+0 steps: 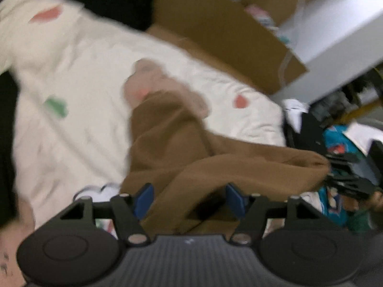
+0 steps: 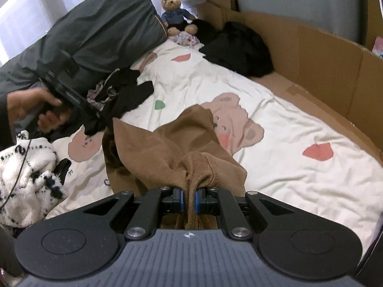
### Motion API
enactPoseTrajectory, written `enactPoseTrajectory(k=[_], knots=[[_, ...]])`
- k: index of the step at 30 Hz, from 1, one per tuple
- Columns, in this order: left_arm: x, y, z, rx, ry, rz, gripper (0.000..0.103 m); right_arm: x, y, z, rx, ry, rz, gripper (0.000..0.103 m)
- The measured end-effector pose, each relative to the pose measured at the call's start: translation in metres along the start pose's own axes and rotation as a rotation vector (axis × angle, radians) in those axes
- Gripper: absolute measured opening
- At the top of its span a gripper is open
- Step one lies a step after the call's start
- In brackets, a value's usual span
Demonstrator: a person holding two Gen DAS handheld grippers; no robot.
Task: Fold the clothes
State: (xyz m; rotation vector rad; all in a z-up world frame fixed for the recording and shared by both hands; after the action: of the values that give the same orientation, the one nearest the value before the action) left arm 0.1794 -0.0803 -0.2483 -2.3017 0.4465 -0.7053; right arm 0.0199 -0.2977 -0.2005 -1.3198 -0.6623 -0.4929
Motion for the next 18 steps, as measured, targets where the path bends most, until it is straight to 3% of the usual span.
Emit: enactPoseTrajectory(k=[4,7,8,10,14,18], knots=[[0.010,0.008,-0.031,-0.032,0.057,0.011,0.069,-0.008,-0.001,-0.002,0.008,0.013,0.017,0.014],[0.012,0.022,-0.050,-0.030,0.114,0.035,0.070,-0.017,0.002,-0.002,0.018,0.015,0.049,0.026],[0.011,0.029,-0.055,-0.022,0.134,0.050,0.070,-0.022,0.004,-0.002,0.026,0.020,0.070,0.034],[0.008,0.041,-0.061,-0.003,0.159,0.079,0.070,-0.033,0.010,-0.004,0.045,0.038,0.124,0.041],[0.003,0.072,-0.068,0.051,0.222,0.134,0.070,-0.059,0.018,-0.008,0.073,0.090,0.239,0.048],[0.002,0.101,-0.078,0.093,0.311,0.168,0.070,-0.073,0.017,-0.013,0.074,0.094,0.267,0.058]])
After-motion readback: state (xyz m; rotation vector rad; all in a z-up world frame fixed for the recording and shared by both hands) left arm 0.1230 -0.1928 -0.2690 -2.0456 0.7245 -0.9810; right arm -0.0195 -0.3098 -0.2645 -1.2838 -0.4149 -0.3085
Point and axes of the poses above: each gripper's, at about its wrist camera, not at the fingertips, and y roughly the way its jaws point, z to its left, x to its top, the point moved 9 cm from there along y, roughly the way its jaws point, and after that the axes turned 7 degrees about -x, right-handed, at the moved point
